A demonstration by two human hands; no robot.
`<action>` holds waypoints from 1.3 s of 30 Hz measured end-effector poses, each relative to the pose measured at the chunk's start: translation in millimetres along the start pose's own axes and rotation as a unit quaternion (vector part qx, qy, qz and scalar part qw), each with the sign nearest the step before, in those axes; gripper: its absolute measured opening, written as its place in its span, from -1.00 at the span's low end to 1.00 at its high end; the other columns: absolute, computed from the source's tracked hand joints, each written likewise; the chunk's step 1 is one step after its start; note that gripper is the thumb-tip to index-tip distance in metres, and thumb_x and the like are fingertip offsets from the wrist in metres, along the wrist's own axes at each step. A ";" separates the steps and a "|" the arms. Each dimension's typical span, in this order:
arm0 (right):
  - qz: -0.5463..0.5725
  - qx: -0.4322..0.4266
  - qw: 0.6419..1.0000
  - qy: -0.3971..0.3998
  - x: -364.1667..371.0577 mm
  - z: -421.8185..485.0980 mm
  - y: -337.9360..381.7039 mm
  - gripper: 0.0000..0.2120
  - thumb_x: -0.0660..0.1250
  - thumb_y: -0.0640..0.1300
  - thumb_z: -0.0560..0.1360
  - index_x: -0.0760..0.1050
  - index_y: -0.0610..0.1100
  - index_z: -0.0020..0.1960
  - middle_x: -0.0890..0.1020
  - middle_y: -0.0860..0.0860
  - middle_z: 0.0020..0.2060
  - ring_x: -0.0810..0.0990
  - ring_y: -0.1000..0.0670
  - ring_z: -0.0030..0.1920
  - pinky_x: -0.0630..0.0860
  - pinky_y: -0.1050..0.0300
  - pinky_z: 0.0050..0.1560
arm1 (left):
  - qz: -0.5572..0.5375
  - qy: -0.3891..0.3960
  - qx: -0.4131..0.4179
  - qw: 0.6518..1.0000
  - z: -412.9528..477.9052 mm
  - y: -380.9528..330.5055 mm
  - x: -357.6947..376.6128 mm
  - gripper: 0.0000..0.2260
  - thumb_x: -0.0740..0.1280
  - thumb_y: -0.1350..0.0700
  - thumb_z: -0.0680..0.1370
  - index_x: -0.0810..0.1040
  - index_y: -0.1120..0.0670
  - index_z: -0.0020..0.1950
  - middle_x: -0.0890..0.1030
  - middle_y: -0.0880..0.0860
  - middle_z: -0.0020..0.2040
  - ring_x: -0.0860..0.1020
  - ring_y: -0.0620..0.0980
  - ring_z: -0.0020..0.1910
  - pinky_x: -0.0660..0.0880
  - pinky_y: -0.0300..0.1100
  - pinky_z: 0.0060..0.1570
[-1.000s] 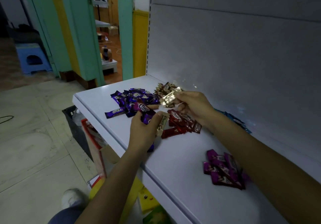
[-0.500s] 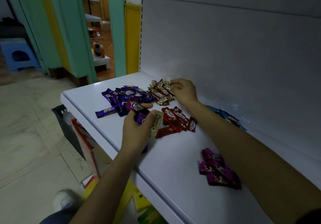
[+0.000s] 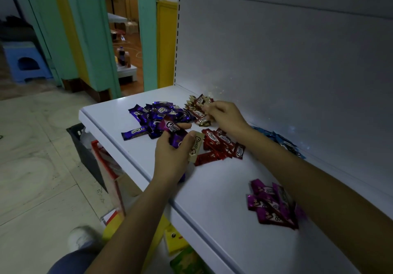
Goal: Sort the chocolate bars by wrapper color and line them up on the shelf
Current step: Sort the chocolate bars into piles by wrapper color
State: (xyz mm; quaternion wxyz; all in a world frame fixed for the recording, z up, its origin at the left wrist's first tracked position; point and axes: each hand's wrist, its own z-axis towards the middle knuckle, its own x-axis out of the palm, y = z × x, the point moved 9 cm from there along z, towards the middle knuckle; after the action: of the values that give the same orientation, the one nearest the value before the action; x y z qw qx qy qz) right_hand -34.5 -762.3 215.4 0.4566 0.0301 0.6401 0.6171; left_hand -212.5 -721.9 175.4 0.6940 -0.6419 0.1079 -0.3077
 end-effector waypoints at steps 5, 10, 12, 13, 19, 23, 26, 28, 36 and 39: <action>0.047 0.018 0.979 0.197 22.7 -60.6 32.8 -0.68 0.39 0.08 0.40 0.54 -0.10 0.04 0.67 0.01 -0.22 0.64 0.06 -0.27 0.56 0.19 -0.20 | 0.005 -0.019 0.012 1.000 -3.3 -8.0 -4.2 -0.92 0.34 0.09 0.56 0.52 -0.11 -0.01 0.64 -0.13 -0.11 0.64 -0.17 -0.09 0.55 -0.33 -0.22; 0.140 0.042 0.970 0.196 28.9 -70.6 32.2 -0.78 0.42 -0.29 0.43 0.49 -0.12 0.03 0.66 0.04 -0.33 0.64 0.08 -0.31 0.57 0.24 -0.23 | 0.011 -0.021 0.003 1.000 -4.4 -7.8 -5.5 -0.93 0.30 -0.01 0.57 0.55 -0.06 0.00 0.67 -0.09 -0.17 0.64 -0.17 -0.18 0.54 -0.29 -0.22; 0.171 0.062 0.966 0.182 23.6 -64.5 26.7 -0.81 0.39 -0.28 0.46 0.49 -0.14 0.04 0.67 0.02 -0.31 0.62 0.08 -0.32 0.53 0.24 -0.26 | 0.014 -0.030 0.000 0.999 -4.9 -9.1 -5.8 -0.89 0.28 -0.02 0.59 0.55 -0.02 -0.02 0.64 -0.08 -0.26 0.59 -0.19 -0.31 0.47 -0.36 -0.38; 0.196 0.080 0.963 0.170 19.1 -59.4 22.1 -0.83 0.37 -0.29 0.48 0.50 -0.14 0.04 0.67 0.01 -0.29 0.62 0.08 -0.33 0.52 0.25 -0.28 | 0.015 -0.034 -0.006 0.999 -5.3 -9.0 -5.9 -0.88 0.27 -0.02 0.59 0.54 -0.01 -0.03 0.63 -0.06 -0.26 0.57 -0.17 -0.33 0.45 -0.37 -0.42; 0.293 0.215 0.932 -0.015 -20.6 -24.5 -28.0 -0.95 0.33 -0.26 0.51 0.56 -0.20 -0.05 0.65 -0.07 -0.30 0.61 0.09 -0.38 0.56 0.26 -0.31 | 0.022 -0.010 -0.008 1.000 -4.8 -7.8 -1.9 -0.94 0.24 0.07 0.62 0.40 -0.10 -0.01 0.64 -0.21 -0.32 0.58 -0.26 -0.35 0.46 -0.38 -0.40; 0.270 0.252 0.925 -0.092 -28.0 -5.8 -42.7 -0.92 0.33 -0.24 0.52 0.57 -0.22 -0.12 0.62 -0.01 -0.48 0.58 0.11 -0.46 0.54 0.26 -0.33 | 0.023 0.002 -0.006 1.000 -4.8 -7.9 1.1 -0.98 0.28 0.09 0.60 0.46 0.00 -0.01 0.65 -0.11 -0.32 0.58 -0.25 -0.38 0.44 -0.41 -0.44; 0.260 0.267 0.922 -0.106 -23.7 7.3 -46.5 -0.86 0.25 -0.27 0.57 0.52 -0.31 0.06 0.65 -0.06 -0.40 0.62 0.08 -0.39 0.59 0.23 -0.24 | 0.017 0.010 0.003 1.000 -5.2 -10.3 2.7 -0.98 0.31 0.12 0.58 0.50 0.04 -0.03 0.66 -0.08 -0.32 0.58 -0.22 -0.39 0.44 -0.42 -0.43; 0.278 0.277 0.915 -0.095 -17.9 11.2 -48.3 -0.76 0.17 -0.29 0.61 0.43 -0.31 0.24 0.67 -0.17 -0.08 0.66 -0.02 -0.13 0.60 0.13 -0.03 | 0.019 0.011 0.001 1.000 -5.1 -9.1 2.6 -0.97 0.32 0.11 0.57 0.50 -0.01 -0.06 0.66 -0.10 -0.32 0.59 -0.22 -0.36 0.45 -0.42 -0.42; 0.191 0.151 0.970 0.015 1.5 -11.8 -7.5 -0.70 0.23 -0.05 0.60 0.48 -0.18 0.26 0.67 -0.12 -0.02 0.66 -0.06 -0.06 0.59 0.02 0.05 | 0.025 0.017 0.002 1.000 -3.9 -9.0 4.3 -0.98 0.32 0.10 0.57 0.52 -0.01 -0.05 0.65 -0.09 -0.32 0.59 -0.24 -0.37 0.43 -0.42 -0.44; 0.211 0.081 0.959 0.170 26.3 -43.6 20.1 -0.68 0.27 0.08 0.50 0.55 -0.09 0.13 0.68 -0.04 -0.10 0.66 0.01 -0.08 0.56 0.06 0.02 | 0.034 0.025 0.017 0.999 -5.1 -10.5 5.1 -0.92 0.32 0.11 0.57 0.52 -0.09 -0.04 0.65 -0.08 -0.23 0.61 -0.23 -0.30 0.45 -0.41 -0.39</action>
State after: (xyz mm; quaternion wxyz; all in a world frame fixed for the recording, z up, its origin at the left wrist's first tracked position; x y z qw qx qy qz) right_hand -87.5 -774.9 209.7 0.1971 0.0961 0.7353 0.6412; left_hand -214.2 -728.9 186.0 0.7117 -0.6184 0.1414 -0.3019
